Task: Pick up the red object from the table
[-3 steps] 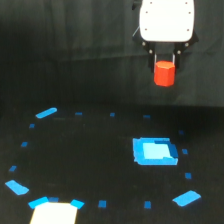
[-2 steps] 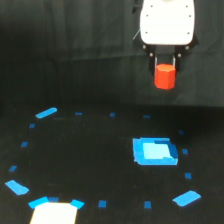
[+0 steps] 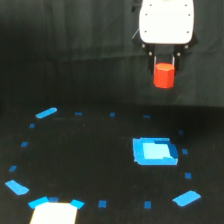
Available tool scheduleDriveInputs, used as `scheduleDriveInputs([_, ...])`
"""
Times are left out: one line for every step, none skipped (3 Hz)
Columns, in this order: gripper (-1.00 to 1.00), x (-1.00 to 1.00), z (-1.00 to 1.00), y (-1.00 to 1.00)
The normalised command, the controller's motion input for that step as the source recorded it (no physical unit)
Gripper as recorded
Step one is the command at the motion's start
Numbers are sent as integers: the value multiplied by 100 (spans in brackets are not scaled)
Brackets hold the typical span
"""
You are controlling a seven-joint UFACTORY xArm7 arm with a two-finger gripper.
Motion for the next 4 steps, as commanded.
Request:
scheduleDriveInputs([-100,-15,100,-6])
scheduleDriveInputs([-100,-17,61,7])
scheduleDriveInputs([-100,24,100,5])
scheduleDriveInputs([-100,-24,100,-28])
